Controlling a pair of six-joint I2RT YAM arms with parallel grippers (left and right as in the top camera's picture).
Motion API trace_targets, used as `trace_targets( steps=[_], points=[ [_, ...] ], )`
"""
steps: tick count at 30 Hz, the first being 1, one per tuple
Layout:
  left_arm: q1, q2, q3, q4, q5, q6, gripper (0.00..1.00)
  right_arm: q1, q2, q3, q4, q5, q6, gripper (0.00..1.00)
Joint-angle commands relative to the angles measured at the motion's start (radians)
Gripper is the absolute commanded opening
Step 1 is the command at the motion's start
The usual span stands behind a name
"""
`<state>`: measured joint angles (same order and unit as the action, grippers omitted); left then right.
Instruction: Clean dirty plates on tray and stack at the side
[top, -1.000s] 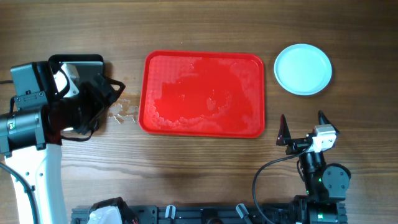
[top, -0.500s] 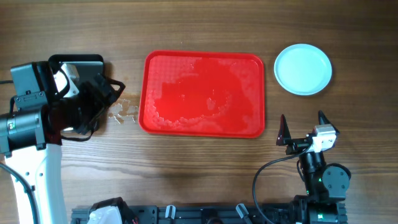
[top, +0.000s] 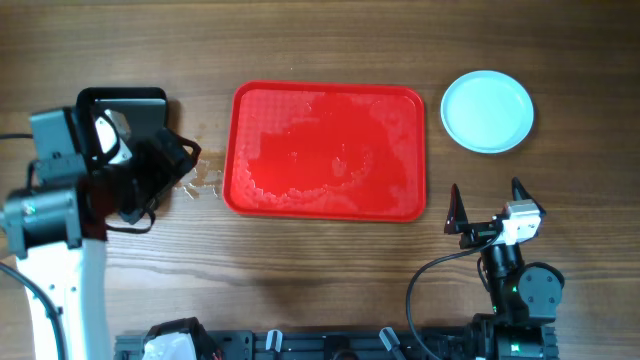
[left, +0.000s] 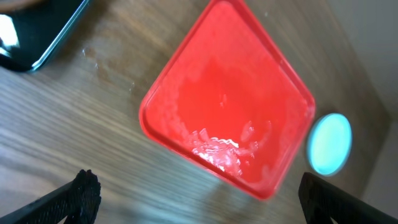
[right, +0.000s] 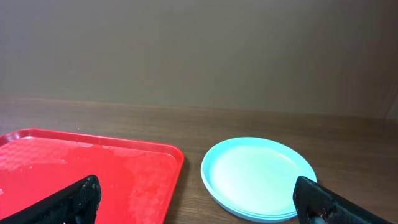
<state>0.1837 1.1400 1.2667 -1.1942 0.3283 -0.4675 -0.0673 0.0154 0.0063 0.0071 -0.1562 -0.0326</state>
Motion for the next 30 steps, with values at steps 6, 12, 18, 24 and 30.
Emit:
trace_targets(
  steps=[6,12,18,24,30],
  points=[
    [-0.136,-0.248,-0.443,0.525,-0.082,0.124,1.00,-0.003,-0.012,-0.001,0.003,0.006,-0.019,1.00],
    [-0.199,-0.523,-0.847,0.938,-0.083,0.124,1.00,-0.003,-0.012,-0.001,0.003,0.006,-0.019,1.00],
    [-0.199,-0.766,-1.068,1.077,-0.088,0.124,1.00,-0.003,-0.012,-0.001,0.003,0.006,-0.019,1.00],
    [-0.199,-0.902,-1.113,1.101,-0.122,0.124,1.00,-0.003,-0.012,-0.001,0.003,0.006,-0.019,1.00],
    [-0.199,-1.066,-1.144,1.102,-0.200,0.124,1.00,-0.003,-0.012,-0.001,0.003,0.006,-0.019,1.00]
  ],
)
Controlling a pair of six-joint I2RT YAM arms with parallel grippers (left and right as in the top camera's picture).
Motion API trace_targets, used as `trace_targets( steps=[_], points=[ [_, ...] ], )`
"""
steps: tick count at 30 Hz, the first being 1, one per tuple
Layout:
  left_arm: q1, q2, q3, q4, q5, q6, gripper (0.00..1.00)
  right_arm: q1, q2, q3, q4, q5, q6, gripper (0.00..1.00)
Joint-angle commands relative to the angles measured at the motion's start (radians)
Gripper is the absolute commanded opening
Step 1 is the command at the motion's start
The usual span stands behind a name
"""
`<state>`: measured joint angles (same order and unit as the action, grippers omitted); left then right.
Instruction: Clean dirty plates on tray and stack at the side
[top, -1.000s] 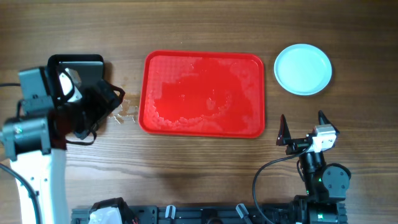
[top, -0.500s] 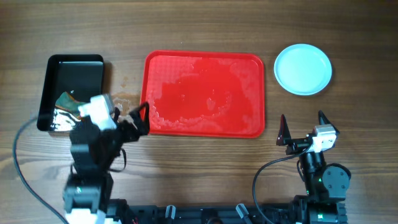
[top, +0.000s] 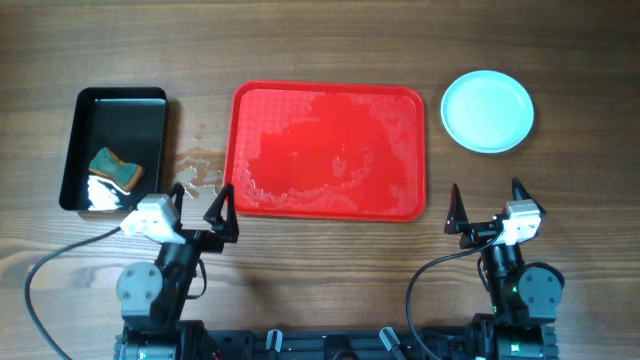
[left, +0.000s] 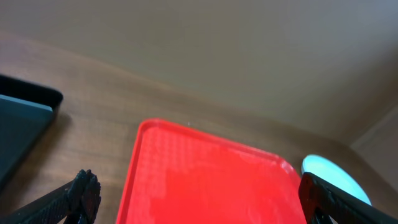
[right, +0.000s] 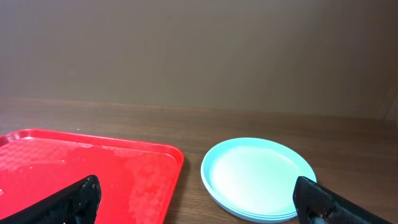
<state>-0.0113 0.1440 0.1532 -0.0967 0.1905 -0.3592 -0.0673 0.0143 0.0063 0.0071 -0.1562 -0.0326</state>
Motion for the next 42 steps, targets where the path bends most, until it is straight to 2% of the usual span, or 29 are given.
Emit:
trace_targets(
  steps=[1,12,17,21,28,37,40,42],
  points=[
    [-0.004,-0.087,-0.036,0.004,-0.074,0.016,1.00,-0.003,-0.011,-0.001,0.003,0.006,-0.019,1.00],
    [-0.003,-0.141,-0.148,0.127,-0.100,0.020,1.00,-0.003,-0.011,-0.001,0.003,0.006,-0.019,1.00],
    [-0.004,-0.141,-0.148,0.117,-0.068,0.202,1.00,-0.003,-0.011,-0.001,0.003,0.006,-0.019,1.00],
    [-0.004,-0.141,-0.148,0.027,-0.061,0.333,1.00,-0.003,-0.011,-0.001,0.003,0.006,-0.019,1.00],
    [-0.003,-0.141,-0.148,0.028,-0.064,0.587,1.00,-0.003,-0.011,-0.001,0.003,0.006,-0.020,1.00],
    [-0.004,-0.141,-0.148,0.025,-0.087,0.582,1.00,-0.003,-0.011,-0.001,0.003,0.006,-0.019,1.00],
    [-0.004,-0.141,-0.148,0.025,-0.089,0.551,1.00,-0.003,-0.011,-0.001,0.003,0.006,-0.020,1.00],
    [-0.004,-0.141,-0.148,0.019,-0.156,0.478,1.00,-0.003,-0.011,-0.001,0.003,0.006,-0.019,1.00]
  ],
)
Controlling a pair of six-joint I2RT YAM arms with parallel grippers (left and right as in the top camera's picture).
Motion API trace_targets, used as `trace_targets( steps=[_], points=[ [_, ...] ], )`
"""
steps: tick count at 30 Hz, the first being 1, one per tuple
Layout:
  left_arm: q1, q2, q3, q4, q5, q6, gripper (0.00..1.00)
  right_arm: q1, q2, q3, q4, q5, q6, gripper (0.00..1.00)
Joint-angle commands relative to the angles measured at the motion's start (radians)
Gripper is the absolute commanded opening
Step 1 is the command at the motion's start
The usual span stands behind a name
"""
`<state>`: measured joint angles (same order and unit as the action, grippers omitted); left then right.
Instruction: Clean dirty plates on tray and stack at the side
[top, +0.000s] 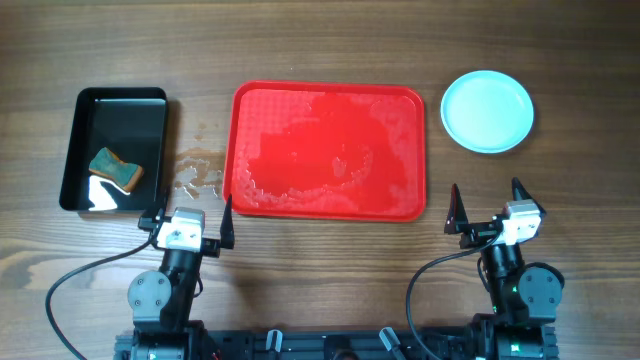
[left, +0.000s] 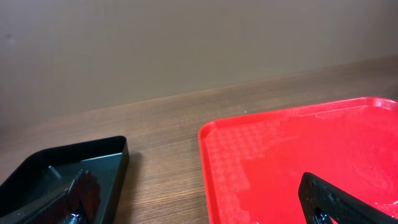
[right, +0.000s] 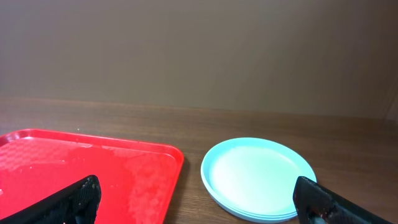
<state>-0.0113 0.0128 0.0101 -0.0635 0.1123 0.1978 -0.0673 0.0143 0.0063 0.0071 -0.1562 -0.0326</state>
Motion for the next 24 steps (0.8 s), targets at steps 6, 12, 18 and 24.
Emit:
trace_targets(
  steps=[6,12,18,24],
  points=[
    [-0.003,-0.010,-0.005,-0.012,-0.131,-0.133,1.00,-0.003,-0.011,-0.001,0.003,0.006,-0.019,1.00],
    [-0.003,-0.010,-0.005,-0.008,-0.167,-0.185,1.00,-0.003,-0.011,-0.001,0.003,0.006,-0.019,1.00],
    [-0.003,-0.010,-0.005,-0.009,-0.166,-0.184,1.00,-0.003,-0.011,-0.001,0.003,0.006,-0.020,1.00],
    [-0.004,-0.010,-0.005,-0.008,-0.166,-0.184,1.00,-0.003,-0.011,-0.001,0.003,0.006,-0.019,1.00]
  ],
)
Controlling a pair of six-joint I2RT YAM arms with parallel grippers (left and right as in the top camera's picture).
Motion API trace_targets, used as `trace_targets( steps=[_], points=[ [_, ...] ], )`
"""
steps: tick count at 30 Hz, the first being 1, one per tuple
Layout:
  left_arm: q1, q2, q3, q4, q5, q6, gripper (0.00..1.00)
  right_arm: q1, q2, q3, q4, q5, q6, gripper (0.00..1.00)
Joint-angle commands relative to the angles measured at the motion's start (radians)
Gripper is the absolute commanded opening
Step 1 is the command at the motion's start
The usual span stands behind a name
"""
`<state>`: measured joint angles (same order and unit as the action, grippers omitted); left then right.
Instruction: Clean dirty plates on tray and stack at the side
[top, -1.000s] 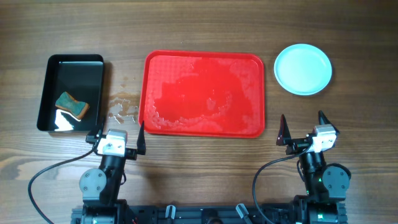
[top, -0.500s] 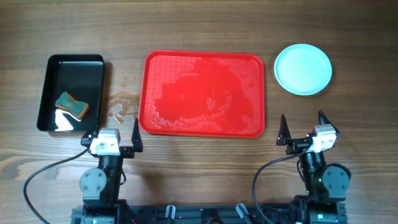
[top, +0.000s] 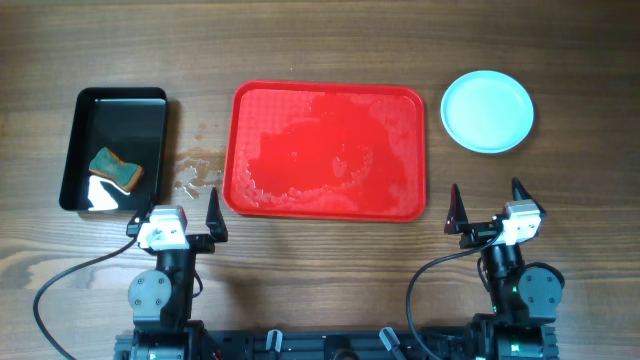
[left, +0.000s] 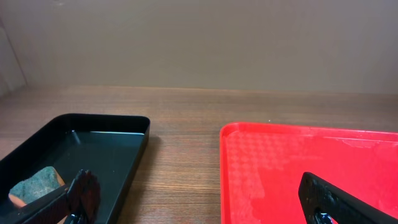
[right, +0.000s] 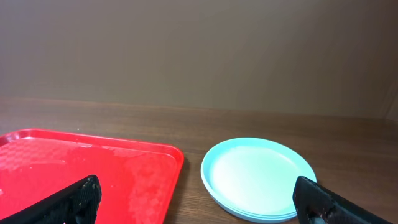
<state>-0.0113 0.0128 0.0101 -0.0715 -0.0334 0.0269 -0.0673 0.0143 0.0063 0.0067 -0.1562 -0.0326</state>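
The red tray (top: 328, 150) lies wet and bare of plates in the middle of the table; it also shows in both wrist views (left: 311, 168) (right: 87, 174). A stack of light blue plates (top: 487, 110) (right: 258, 177) sits at the far right. My left gripper (top: 177, 216) (left: 199, 202) rests open at the table's front left, nothing between its fingers. My right gripper (top: 485, 207) (right: 196, 199) stands open at the front right, facing tray and plates.
A black bin (top: 115, 150) (left: 74, 149) at the left holds a green and orange sponge (top: 115, 167) (left: 34, 185). Water drops (top: 195, 175) lie on the wood between bin and tray.
My left gripper has shifted a little left and turned, so its view now takes in the bin and sponge. The right arm has not moved.
My left arm was raised over the black bin, gripper open. A second later it was down at the front left, leaving the sponge in the bin. It then settled further into its low rest pose. The right arm and plate stack stayed still throughout.
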Motion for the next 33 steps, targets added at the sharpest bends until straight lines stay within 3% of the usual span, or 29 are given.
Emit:
trace_targets(
  steps=[1,33],
  points=[
    [-0.003,-0.010,-0.005,0.000,-0.020,-0.013,1.00,-0.003,-0.011,-0.001,0.003,0.006,-0.020,1.00],
    [-0.004,-0.007,-0.005,0.001,-0.009,-0.013,1.00,-0.003,-0.011,-0.001,0.003,0.006,-0.019,1.00]
  ],
)
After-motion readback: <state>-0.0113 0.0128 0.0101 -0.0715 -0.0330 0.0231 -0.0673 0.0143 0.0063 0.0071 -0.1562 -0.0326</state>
